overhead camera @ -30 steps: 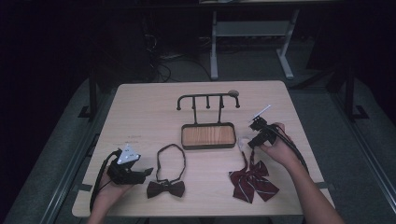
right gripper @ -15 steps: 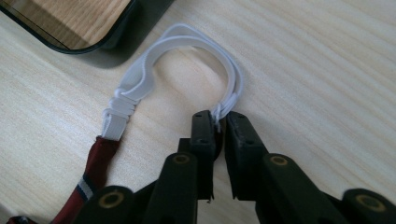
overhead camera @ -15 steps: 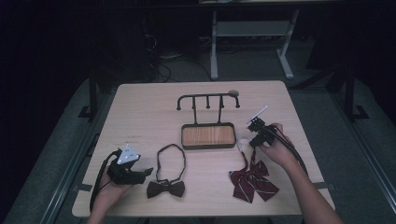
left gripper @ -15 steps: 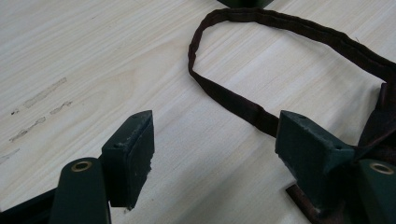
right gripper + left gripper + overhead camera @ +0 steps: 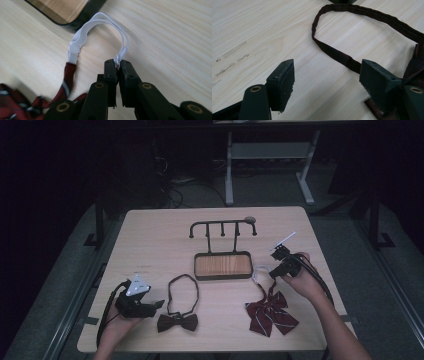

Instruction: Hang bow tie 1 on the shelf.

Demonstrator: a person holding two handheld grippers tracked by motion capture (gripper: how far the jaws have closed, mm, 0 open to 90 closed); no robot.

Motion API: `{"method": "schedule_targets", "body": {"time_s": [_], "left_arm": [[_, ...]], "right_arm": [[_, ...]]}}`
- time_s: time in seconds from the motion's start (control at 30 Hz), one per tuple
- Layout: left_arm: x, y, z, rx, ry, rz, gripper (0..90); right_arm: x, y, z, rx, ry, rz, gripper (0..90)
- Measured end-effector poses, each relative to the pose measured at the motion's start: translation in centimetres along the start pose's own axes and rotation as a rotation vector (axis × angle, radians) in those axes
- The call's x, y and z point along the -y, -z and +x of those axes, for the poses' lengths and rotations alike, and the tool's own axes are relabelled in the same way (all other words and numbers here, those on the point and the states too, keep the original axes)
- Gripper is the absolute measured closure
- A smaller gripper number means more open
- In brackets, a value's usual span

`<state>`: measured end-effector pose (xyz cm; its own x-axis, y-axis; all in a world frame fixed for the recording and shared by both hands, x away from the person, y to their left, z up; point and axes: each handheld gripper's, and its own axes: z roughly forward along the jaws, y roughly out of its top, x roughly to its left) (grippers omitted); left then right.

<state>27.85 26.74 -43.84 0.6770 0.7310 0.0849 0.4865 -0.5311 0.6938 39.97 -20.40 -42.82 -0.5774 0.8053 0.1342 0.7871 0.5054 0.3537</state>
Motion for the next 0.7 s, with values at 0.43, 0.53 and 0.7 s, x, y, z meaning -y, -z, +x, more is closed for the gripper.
{"method": "schedule_targets", "body": {"time_s": [0.43, 0.53, 0.7], "left_arm": [[0.0, 0.0, 0.0, 0.001, -0.005, 0.006, 28.7], [0.0, -0.1, -0.1, 0.002, -0.004, 0.006, 28.8], [0.0, -0.1, -0.1, 0.004, -0.005, 0.006, 28.7]], "right_arm": [[0.8, 3.4, 0.3, -0.113, 0.022, -0.075, 83.9], [0.9, 4.2, 0.5, -0.137, 0.028, -0.092, 84.0], [0.7, 5.7, 0.9, -0.151, 0.048, -0.108, 84.0]]}}
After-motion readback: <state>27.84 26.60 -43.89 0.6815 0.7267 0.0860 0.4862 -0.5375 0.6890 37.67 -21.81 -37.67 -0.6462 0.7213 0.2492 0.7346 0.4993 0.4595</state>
